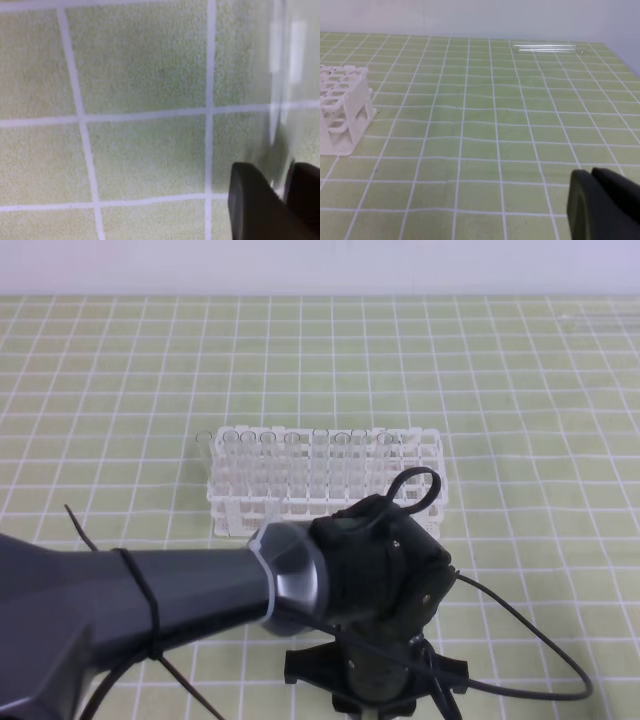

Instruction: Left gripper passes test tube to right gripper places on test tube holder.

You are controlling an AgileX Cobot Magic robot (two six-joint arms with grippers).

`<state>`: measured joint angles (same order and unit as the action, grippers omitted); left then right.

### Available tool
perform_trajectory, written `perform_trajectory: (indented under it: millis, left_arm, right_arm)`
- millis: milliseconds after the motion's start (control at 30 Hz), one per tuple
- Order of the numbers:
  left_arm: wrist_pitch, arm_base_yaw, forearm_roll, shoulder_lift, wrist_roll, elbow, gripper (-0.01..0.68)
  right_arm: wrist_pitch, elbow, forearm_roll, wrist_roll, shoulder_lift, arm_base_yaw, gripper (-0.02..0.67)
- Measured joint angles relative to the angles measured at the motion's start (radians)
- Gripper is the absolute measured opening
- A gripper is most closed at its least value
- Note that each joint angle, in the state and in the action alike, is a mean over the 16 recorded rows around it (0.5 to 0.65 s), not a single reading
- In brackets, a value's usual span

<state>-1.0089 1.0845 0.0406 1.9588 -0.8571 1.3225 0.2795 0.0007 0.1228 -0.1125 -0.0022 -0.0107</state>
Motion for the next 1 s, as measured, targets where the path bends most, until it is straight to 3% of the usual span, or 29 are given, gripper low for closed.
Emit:
perform_trajectory:
  millis: [267, 567, 1000]
  left_arm:
    - [-0.001, 0.0, -0.007, -0.005, 0.0, 0.0, 0.06]
    - [-0.024, 0.0, -0.065, -0.046, 0.004, 0.0, 0.06]
    - [-0.052, 0.052, -0.293, -0.198, 0.025, -0.014, 0.063]
  right_arm:
    - [0.0, 0.0, 0.0, 0.0, 0.0, 0.0, -0.018]
    - [0.0, 0.0, 0.0, 0.0, 0.0, 0.0, -0.018]
    - [0.0, 0.0, 0.0, 0.0, 0.0, 0.0, -0.018]
